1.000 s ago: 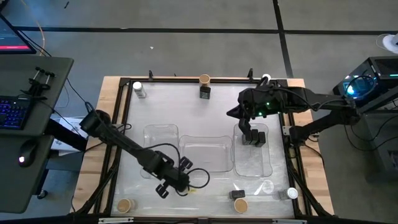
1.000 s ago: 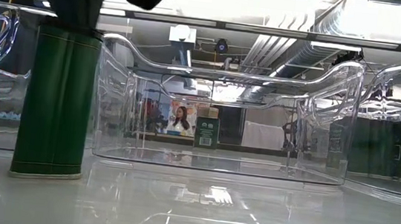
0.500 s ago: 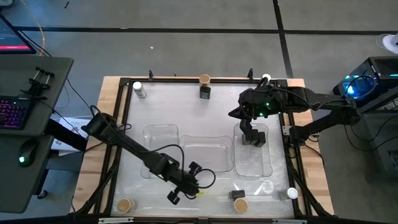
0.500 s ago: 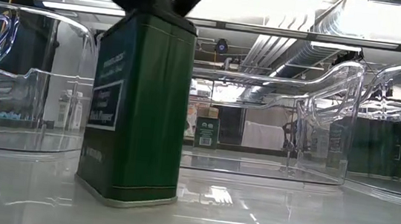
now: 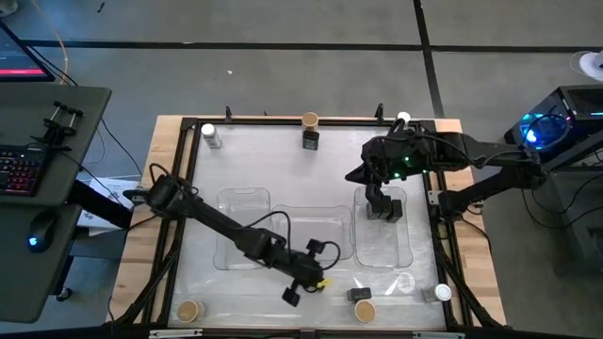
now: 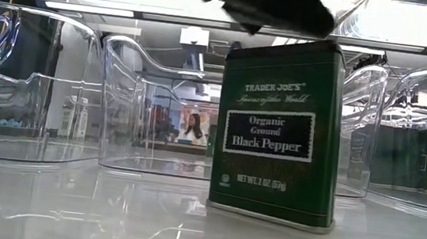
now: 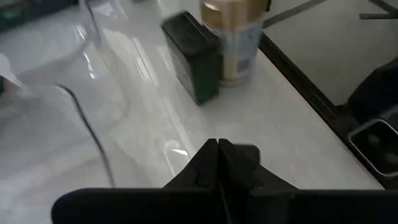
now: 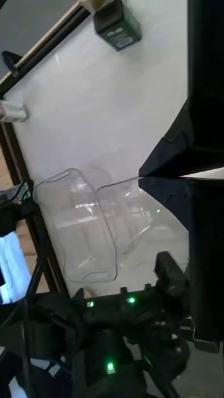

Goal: Sort spices by type
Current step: Put the black seasoning can into the right transparent bin in front of the other black seasoning cans

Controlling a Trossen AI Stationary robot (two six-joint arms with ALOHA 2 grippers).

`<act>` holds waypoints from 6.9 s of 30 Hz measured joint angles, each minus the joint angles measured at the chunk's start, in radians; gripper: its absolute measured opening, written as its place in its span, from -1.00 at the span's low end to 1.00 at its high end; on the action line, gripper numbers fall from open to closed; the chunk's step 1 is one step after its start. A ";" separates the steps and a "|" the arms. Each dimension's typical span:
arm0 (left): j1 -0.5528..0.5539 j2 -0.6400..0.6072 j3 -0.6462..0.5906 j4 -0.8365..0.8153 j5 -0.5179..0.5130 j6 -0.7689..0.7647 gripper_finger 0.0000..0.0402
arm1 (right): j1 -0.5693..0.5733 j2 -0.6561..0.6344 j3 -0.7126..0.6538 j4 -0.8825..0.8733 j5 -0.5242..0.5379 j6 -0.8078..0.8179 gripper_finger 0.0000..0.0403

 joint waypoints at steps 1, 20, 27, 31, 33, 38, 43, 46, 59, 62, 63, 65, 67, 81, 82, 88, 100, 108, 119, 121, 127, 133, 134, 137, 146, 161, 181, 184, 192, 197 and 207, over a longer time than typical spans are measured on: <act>0.004 0.005 0.021 0.003 -0.001 0.012 -1.00 | 0.002 0.000 0.000 0.010 -0.002 -0.002 -1.00; -0.068 -0.534 0.138 -0.779 -0.542 -0.522 -1.00 | 0.375 0.240 0.001 0.208 -0.052 0.133 -0.79; -0.147 -0.753 0.023 -0.796 -0.763 -0.763 -1.00 | 0.476 0.455 0.000 0.273 -0.058 0.135 -0.15; -0.147 -0.831 -0.016 -0.817 -0.781 -0.740 -1.00 | 0.517 0.537 0.000 0.275 -0.069 0.255 0.12; -0.142 -0.866 -0.034 -0.812 -0.759 -0.690 -1.00 | 0.532 0.571 0.003 0.282 -0.050 0.353 0.19; -0.142 -0.950 -0.080 -0.819 -0.696 -0.577 -1.00 | 0.543 0.661 0.106 0.192 0.061 0.506 0.22; -0.141 -1.021 -0.119 -0.810 -0.696 -0.518 -1.00 | 0.521 0.785 0.309 -0.015 0.115 0.519 0.22; -0.141 -1.053 -0.139 -0.812 -0.696 -0.526 -1.00 | 0.506 0.854 0.432 -0.132 0.107 0.519 0.22; -0.141 -1.065 -0.141 -0.813 -0.672 -0.569 -1.00 | 0.512 0.946 0.562 -0.318 0.116 0.611 0.22; -0.141 -1.060 -0.141 -0.813 -0.671 -0.569 -1.00 | 0.514 0.946 0.562 -0.321 0.153 0.629 0.22; -0.141 -1.060 -0.141 -0.813 -0.671 -0.569 -1.00 | 0.514 0.946 0.562 -0.316 0.151 0.630 0.22; -0.141 -1.058 -0.140 -0.813 -0.672 -0.569 -1.00 | 0.514 0.946 0.562 -0.294 0.130 0.623 0.22; -0.141 -1.057 -0.140 -0.814 -0.671 -0.569 -1.00 | 0.514 0.946 0.562 -0.267 0.109 0.608 0.22; -0.141 -1.056 -0.140 -0.835 -0.669 -0.569 -1.00 | 0.514 0.953 0.471 -0.174 0.103 0.631 0.22; -0.142 -1.056 -0.140 -0.840 -0.669 -0.569 -1.00 | 0.514 0.953 0.464 -0.159 0.103 0.631 0.22; -0.142 -1.056 -0.140 -0.855 -0.669 -0.569 -1.00 | 0.514 0.953 0.401 -0.125 0.051 0.631 0.22; -0.141 -1.056 -0.140 -0.860 -0.686 -0.569 -1.00 | 0.508 0.953 0.372 -0.026 0.030 0.579 -0.42; -0.142 -1.056 -0.140 -0.860 -0.691 -0.577 -1.00 | 0.517 0.872 0.406 -0.049 -0.062 0.500 -0.42; -0.142 -1.056 -0.140 -0.860 -0.717 -0.599 -1.00 | 0.530 0.559 0.470 -0.732 0.318 0.906 -0.42; -0.142 -1.056 -0.140 -0.860 -0.717 -0.603 -1.00 | 0.530 0.524 0.443 -0.757 0.302 1.005 -0.42; -0.142 -1.047 -0.139 -0.861 -0.716 -0.609 -1.00 | 0.542 0.418 0.131 -0.730 0.110 1.326 -0.42; -0.142 -1.037 -0.139 -0.861 -0.712 -0.614 -1.00 | 0.549 0.317 -0.173 -0.614 0.083 1.595 -0.42; -0.141 -1.036 -0.139 -0.861 -0.712 -0.613 -1.00 | 0.540 0.306 -0.210 -0.595 0.079 1.616 -0.42; -0.141 -1.035 -0.139 -0.860 -0.724 -0.613 -1.00 | 0.514 0.273 -0.293 -0.580 0.064 1.652 -0.42; -0.141 -1.035 -0.139 -0.860 -0.729 -0.624 -1.00 | 0.447 0.248 -0.368 -0.549 0.031 1.627 -0.42; -0.141 -1.035 -0.139 -0.860 -0.732 -0.631 -1.00 | 0.408 0.248 -0.367 -0.575 0.130 1.673 -0.42; -0.141 -1.035 -0.139 -0.860 -0.732 -0.632 -1.00 | 0.408 0.248 -0.367 -0.562 0.107 1.675 -0.04; -0.141 -1.035 -0.139 -0.860 -0.732 -0.632 -1.00 | 0.408 0.248 -0.367 -0.566 0.108 1.677 -0.03; -0.141 -1.035 -0.140 -0.860 -0.732 -0.632 -1.00 | 0.421 0.248 -0.273 -0.588 0.139 1.572 -0.19; -0.141 -1.035 -0.140 -0.860 -0.732 -0.632 -1.00 | 0.437 0.248 -0.233 -0.535 0.096 1.431 -0.61; -0.141 -1.035 -0.140 -0.860 -0.733 -0.632 -1.00 | 0.489 0.254 -0.381 -0.297 -0.078 1.397 -0.98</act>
